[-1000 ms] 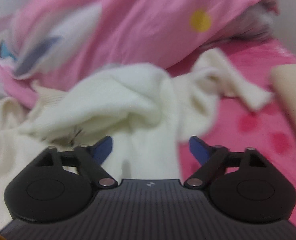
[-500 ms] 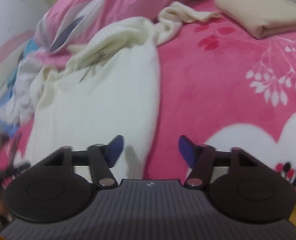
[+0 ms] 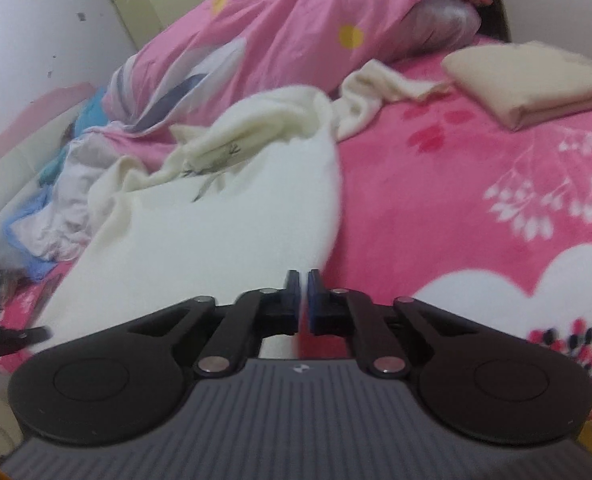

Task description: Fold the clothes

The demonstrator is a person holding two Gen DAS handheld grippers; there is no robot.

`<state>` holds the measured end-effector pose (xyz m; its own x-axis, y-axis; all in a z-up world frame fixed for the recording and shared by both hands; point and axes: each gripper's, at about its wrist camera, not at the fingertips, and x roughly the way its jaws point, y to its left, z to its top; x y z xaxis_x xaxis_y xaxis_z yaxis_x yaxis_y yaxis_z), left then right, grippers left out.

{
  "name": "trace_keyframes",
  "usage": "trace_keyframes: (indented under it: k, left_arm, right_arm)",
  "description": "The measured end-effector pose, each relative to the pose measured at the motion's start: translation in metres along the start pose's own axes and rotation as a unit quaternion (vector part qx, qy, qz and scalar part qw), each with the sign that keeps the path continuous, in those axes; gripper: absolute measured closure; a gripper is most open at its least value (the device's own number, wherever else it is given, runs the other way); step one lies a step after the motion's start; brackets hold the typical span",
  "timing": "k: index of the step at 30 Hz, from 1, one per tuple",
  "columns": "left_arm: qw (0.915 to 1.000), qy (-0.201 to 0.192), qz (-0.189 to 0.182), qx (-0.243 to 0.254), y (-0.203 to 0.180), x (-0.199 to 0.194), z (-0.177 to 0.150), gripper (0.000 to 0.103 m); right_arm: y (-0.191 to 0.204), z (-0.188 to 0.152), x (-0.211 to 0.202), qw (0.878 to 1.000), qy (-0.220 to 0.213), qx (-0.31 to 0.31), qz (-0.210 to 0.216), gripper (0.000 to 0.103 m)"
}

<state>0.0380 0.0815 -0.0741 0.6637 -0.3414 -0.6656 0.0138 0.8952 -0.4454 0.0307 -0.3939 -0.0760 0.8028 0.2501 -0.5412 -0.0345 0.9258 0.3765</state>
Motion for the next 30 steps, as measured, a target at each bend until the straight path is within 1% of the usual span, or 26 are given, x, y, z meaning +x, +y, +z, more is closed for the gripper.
trace_keyframes:
  k: [1, 2, 3, 4, 5, 6, 7, 8, 10, 11, 12, 14, 15, 16, 17, 18, 20, 22, 23, 24, 26, 27, 28, 29, 30]
  left_arm:
    - [1.0000, 0.006, -0.001, -0.006, 0.004, 0.001, -0.002, 0.097]
    - [0.9999, 0.012, -0.002, -0.012, 0.007, 0.002, -0.004, 0.095]
    - [0.9997, 0.017, -0.003, -0.018, 0.011, 0.004, -0.006, 0.095]
    - [0.9994, 0.023, -0.004, -0.024, 0.015, 0.005, -0.008, 0.088]
    - [0.9991, 0.029, -0.005, -0.030, 0.018, 0.006, -0.010, 0.080]
    - [0.9987, 0.035, -0.006, -0.036, 0.022, 0.007, -0.012, 0.077]
    - [0.9983, 0.040, -0.007, -0.042, 0.026, 0.009, -0.014, 0.076]
    - [0.9979, 0.043, -0.008, -0.047, 0.029, 0.009, -0.015, 0.073]
    - [0.9981, 0.032, -0.007, -0.053, 0.037, 0.004, -0.014, 0.067]
    - [0.9980, 0.028, -0.006, -0.056, 0.040, 0.002, -0.013, 0.067]
    - [0.9980, 0.023, -0.006, -0.059, 0.042, 0.000, -0.012, 0.067]
    - [0.9979, 0.014, -0.006, -0.064, 0.047, -0.004, -0.010, 0.067]
    - [0.9979, 0.007, -0.006, -0.063, 0.049, -0.007, -0.008, 0.067]
    - [0.9980, 0.001, -0.006, -0.063, 0.051, -0.010, -0.006, 0.067]
    - [0.9980, -0.006, -0.005, -0.063, 0.053, -0.012, -0.004, 0.067]
    - [0.9980, -0.012, -0.004, -0.062, 0.056, -0.014, -0.003, 0.067]
    - [0.9976, -0.021, -0.005, -0.066, 0.061, -0.017, -0.002, 0.066]
    - [0.9970, -0.028, -0.007, -0.072, 0.067, -0.019, -0.001, 0.066]
    - [0.9966, -0.032, -0.008, -0.075, 0.070, -0.020, 0.000, 0.066]
    - [0.9962, -0.035, -0.009, -0.078, 0.073, -0.021, 0.000, 0.066]
    - [0.9956, -0.040, -0.013, -0.084, 0.078, -0.021, 0.001, 0.064]
    - [0.9953, -0.042, -0.016, -0.086, 0.080, -0.021, 0.000, 0.063]
    - [0.9951, -0.045, -0.019, -0.086, 0.083, -0.022, -0.001, 0.060]
    - [0.9950, -0.047, -0.023, -0.085, 0.084, -0.023, -0.002, 0.057]
    - [0.9949, -0.050, -0.026, -0.084, 0.085, -0.023, -0.003, 0.056]
  right_arm:
    - [-0.004, -0.001, 0.000, 1.000, -0.001, -0.002, -0.017, 0.103]
    - [-0.011, -0.003, 0.003, 1.000, 0.004, 0.004, -0.031, 0.103]
    - [-0.016, -0.006, 0.007, 0.999, 0.015, 0.010, -0.049, 0.103]
    - [-0.022, -0.010, 0.011, 0.997, 0.025, 0.017, -0.067, 0.103]
    - [-0.028, -0.014, 0.015, 0.996, 0.035, 0.023, -0.084, 0.103]
    - [-0.026, -0.016, 0.012, 0.996, 0.032, 0.021, -0.082, 0.100]
    - [-0.024, -0.019, 0.010, 0.996, 0.029, 0.019, -0.079, 0.099]
    - [-0.012, -0.019, 0.008, 0.998, 0.023, 0.001, -0.066, 0.099]
    - [0.013, -0.020, 0.003, 0.998, 0.012, -0.035, -0.041, 0.097]
    - [0.026, -0.020, 0.001, 0.998, 0.006, -0.053, -0.028, 0.094]
    - [0.038, -0.021, -0.001, 0.997, 0.000, -0.071, -0.016, 0.087]
    - [0.075, -0.023, 0.005, 0.992, 0.011, -0.121, 0.019, 0.079]
    - [0.095, -0.026, 0.010, 0.988, 0.015, -0.149, 0.039, 0.075]
    - [0.118, -0.032, 0.015, 0.981, 0.020, -0.184, 0.062, 0.073]
    - [0.140, -0.038, 0.019, 0.972, 0.025, -0.219, 0.082, 0.067]
    - [0.162, -0.046, 0.023, 0.961, 0.029, -0.257, 0.101, 0.059]
    - [0.207, -0.068, 0.032, 0.931, 0.037, -0.335, 0.138, 0.054]
    - [0.245, -0.088, 0.042, 0.906, 0.053, -0.389, 0.156, 0.051]
    - [0.262, -0.098, 0.048, 0.896, 0.058, -0.411, 0.158, 0.051]
    - [0.277, -0.106, 0.053, 0.886, 0.059, -0.431, 0.160, 0.051]
    - [0.296, -0.118, 0.066, 0.872, 0.066, -0.457, 0.163, 0.051]
    - [0.306, -0.124, 0.072, 0.864, 0.069, -0.470, 0.165, 0.054]
    - [0.309, -0.126, 0.079, 0.862, 0.076, -0.475, 0.158, 0.057]
    - [0.312, -0.128, 0.086, 0.861, 0.083, -0.479, 0.151, 0.072]
    - [0.312, -0.126, 0.093, 0.868, 0.087, -0.471, 0.133, 0.092]
